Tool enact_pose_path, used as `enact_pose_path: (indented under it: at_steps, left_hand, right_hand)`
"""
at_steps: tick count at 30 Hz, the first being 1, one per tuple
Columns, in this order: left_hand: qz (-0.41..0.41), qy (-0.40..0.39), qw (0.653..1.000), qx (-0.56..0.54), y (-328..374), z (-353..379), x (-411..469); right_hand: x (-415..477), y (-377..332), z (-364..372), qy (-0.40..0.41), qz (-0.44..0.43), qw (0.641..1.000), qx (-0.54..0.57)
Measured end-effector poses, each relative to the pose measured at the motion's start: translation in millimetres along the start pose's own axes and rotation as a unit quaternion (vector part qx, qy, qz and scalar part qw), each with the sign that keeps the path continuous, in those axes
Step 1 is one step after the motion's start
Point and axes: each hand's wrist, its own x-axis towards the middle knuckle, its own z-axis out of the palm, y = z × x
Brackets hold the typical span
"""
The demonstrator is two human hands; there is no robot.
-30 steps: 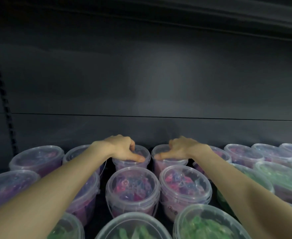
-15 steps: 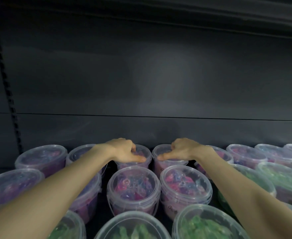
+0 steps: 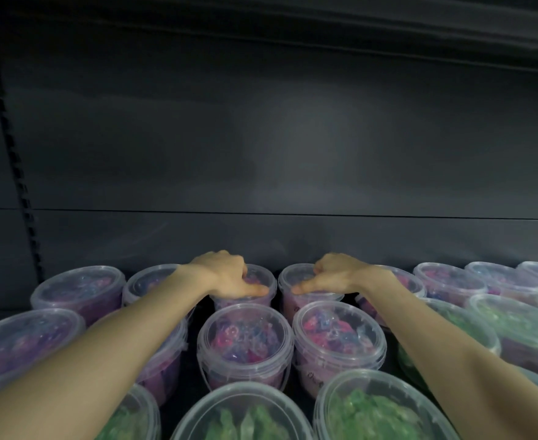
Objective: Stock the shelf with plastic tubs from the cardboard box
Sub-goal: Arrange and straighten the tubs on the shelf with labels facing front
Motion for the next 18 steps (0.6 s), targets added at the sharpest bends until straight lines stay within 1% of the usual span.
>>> enact_pose_path:
  at_steps: [6, 11, 18]
  left_hand:
    - [-0.001, -0.030, 0.998, -0.058, -5.9, -1.6, 0.8]
    - [0.013, -0.013, 0.996, -0.089, -6.0, 1.6, -2.0]
    - [-0.001, -0.017, 0.998, -0.064, -4.1, 1.5, 0.4]
  right_hand:
    - [-3.2, -4.0, 2.7, 0.012, -0.002, 1.000, -0.007]
    - [-7.0, -11.0, 0.6, 0.022, -0.032, 0.999, -0.002]
    - [-8.5, -13.7, -1.5, 0.008, -0.041, 0.999, -0.001]
